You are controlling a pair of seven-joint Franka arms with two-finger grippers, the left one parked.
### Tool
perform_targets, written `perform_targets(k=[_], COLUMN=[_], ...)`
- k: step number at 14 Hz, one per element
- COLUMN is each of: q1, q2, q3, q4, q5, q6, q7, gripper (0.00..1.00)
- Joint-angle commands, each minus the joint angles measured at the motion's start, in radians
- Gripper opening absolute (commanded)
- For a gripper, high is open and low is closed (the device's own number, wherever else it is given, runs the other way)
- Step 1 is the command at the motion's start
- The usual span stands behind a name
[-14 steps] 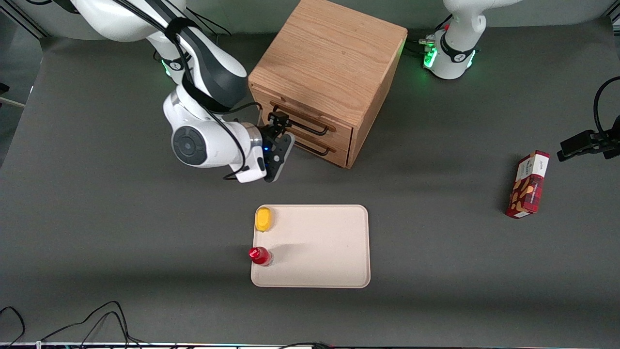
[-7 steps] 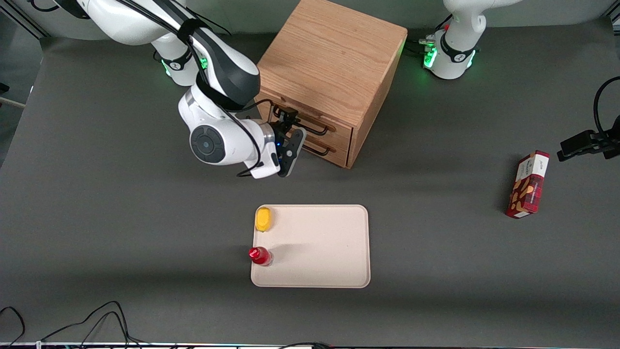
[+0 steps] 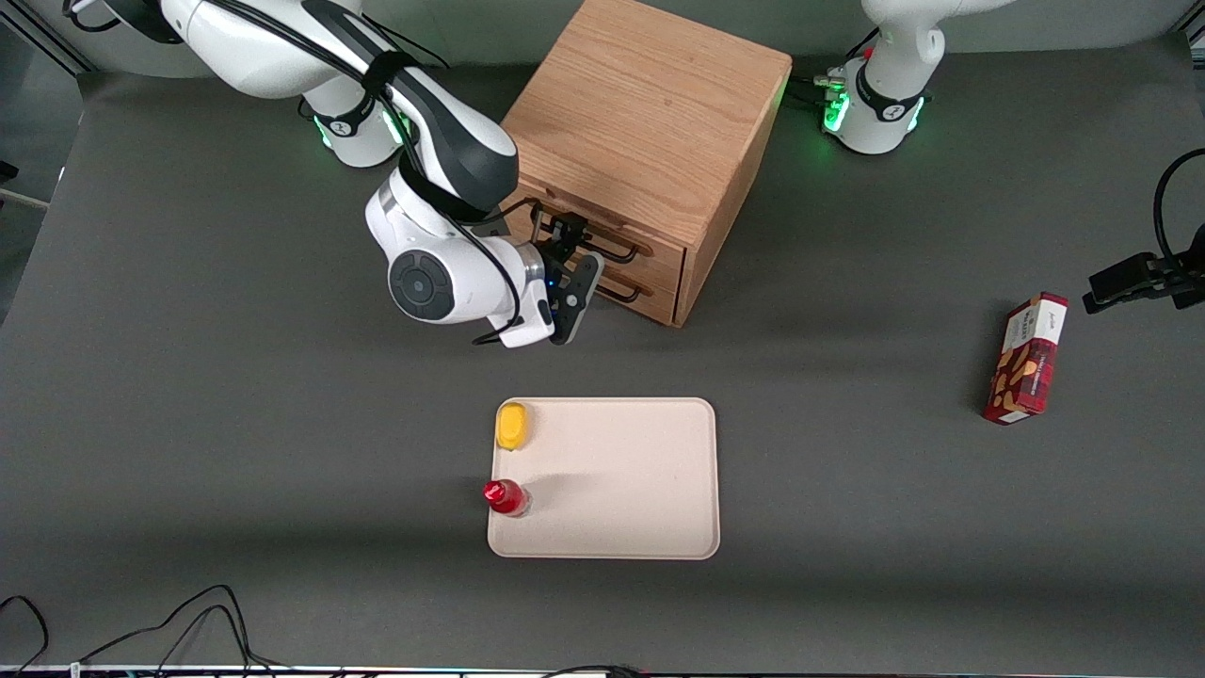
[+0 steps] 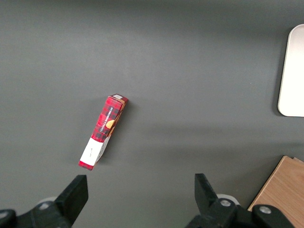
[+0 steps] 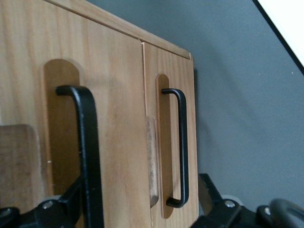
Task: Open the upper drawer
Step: 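Pull the upper drawer outward by its handle with the right gripper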
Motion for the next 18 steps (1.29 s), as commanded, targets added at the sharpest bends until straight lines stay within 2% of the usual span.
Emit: perform_targets(k=[1,6,14,18], q1=[-0.002,-0.019,-0.019,-0.018], q2=[0.025,0.104,0.121,0.164], q3=[-0.004,-0.017,-0.094,-0.129], q4=[0.02,0.151,0.205,0.287], q5=[0.006,-0.036,-0.036,-0.036], q6=[0.022,0.015,-0.01,-0.063], q7=[-0.011,-0.008,-0.016,-0.018], gripper=[1.0,1.0,1.0,1.0])
